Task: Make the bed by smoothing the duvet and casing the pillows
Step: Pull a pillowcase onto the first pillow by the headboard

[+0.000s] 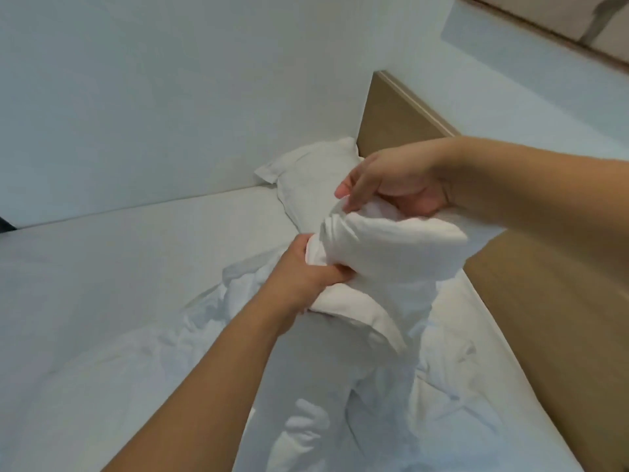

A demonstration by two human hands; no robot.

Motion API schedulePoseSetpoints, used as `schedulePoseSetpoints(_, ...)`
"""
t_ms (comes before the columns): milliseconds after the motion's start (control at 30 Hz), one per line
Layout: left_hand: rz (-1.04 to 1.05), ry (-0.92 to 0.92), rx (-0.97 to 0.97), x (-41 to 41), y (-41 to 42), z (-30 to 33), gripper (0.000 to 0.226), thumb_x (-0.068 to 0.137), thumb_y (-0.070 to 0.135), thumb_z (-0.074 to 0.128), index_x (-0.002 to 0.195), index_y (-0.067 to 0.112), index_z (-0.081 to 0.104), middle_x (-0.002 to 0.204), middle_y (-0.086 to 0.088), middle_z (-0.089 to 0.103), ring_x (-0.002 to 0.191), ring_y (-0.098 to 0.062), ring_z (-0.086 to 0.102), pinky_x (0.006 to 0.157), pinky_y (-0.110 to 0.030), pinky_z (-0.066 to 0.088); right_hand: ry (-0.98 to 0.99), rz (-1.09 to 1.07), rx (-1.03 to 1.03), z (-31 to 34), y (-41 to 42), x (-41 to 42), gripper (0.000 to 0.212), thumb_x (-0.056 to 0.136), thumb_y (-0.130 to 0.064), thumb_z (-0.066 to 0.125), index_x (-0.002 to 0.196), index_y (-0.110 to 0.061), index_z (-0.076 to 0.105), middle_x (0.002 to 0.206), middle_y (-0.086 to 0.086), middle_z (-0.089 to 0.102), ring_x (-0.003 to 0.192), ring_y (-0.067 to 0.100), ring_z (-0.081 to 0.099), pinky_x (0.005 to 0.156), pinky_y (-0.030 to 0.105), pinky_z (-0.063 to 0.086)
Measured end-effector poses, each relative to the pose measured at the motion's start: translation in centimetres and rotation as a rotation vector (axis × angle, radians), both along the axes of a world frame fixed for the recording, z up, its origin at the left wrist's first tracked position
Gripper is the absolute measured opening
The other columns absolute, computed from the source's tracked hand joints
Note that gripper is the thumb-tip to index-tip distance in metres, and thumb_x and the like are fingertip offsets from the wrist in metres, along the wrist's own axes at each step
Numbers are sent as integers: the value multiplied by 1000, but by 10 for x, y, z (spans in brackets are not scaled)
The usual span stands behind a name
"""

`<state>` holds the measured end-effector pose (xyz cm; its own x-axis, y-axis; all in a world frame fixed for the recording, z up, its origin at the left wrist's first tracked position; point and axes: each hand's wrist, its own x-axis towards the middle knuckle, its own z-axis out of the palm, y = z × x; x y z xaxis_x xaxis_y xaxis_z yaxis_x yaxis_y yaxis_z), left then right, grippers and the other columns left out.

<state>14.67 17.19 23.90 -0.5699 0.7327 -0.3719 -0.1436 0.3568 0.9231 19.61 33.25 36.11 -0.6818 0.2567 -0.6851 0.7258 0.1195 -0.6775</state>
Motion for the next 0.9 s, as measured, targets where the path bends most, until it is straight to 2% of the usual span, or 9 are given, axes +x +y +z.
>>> schedulePoseSetpoints(67,93,56,-96,0,4,-5,25,77,24,74,97,19,61,92,-2,69,85,-22,65,69,-34,53,2,32,-105,4,10,17,30,89,3,52,114,-12,55,93,12,67,76,22,64,72,35,56)
schedulePoseSetpoints(133,204,12,-87,2,-2,-9,18,78,25,70,88,15,60,85,-7,69,76,-25,62,61,-34,47,-8,128,-100,3,30,42,47,82,-2,56,126,-18,53,115,7,66,93,21,65,84,40,54)
schedulePoseSetpoints(233,334,-78,6,-4,-12,-7,14,82,17,69,90,11,59,79,-11,66,69,-25,62,56,-37,46,-18,319,297,-19,59,85,62,76,-4,55,133,-28,48,137,-7,53,127,12,49,109,45,38)
schedulePoseSetpoints(367,332,-206,71,-12,-16,8,32,82,1,64,111,-3,53,89,-19,64,71,-29,62,56,-38,48,-142,906,1052,-66,76,131,95,81,-33,67,149,-41,1,152,-20,8,142,3,10,120,32,12)
schedulePoseSetpoints(500,260,-87,-80,-2,-22,23,32,75,8,66,105,11,56,84,-16,65,62,-28,58,56,-36,40,295,372,728,-88,38,109,91,63,-88,48,136,-35,36,135,-18,30,135,3,25,104,10,17)
schedulePoseSetpoints(633,311,9,59,4,-16,57,53,86,8,62,127,33,41,109,2,60,81,-27,67,50,-32,51,401,319,670,-80,11,68,34,92,-51,49,113,-26,59,116,-4,62,107,20,59,88,27,45)
schedulePoseSetpoints(700,244,68,104,-1,-11,77,64,85,9,66,134,36,35,111,6,58,90,-24,67,58,-35,57,340,479,730,-61,0,58,21,99,-41,45,101,-26,59,103,-2,63,87,18,53,71,24,38)
schedulePoseSetpoints(800,173,252,16,-12,-4,97,68,78,17,75,132,33,35,111,6,59,94,-19,65,77,-43,59,337,554,686,-39,-2,54,22,99,-32,48,120,-28,54,112,-9,58,89,7,44,68,13,30)
schedulePoseSetpoints(900,108,416,6,-21,0,113,100,73,19,81,141,54,16,116,19,45,87,-5,59,68,-27,55,302,554,646,-30,-3,59,48,98,-31,48,143,-36,31,133,-16,49,109,5,45,86,15,29)
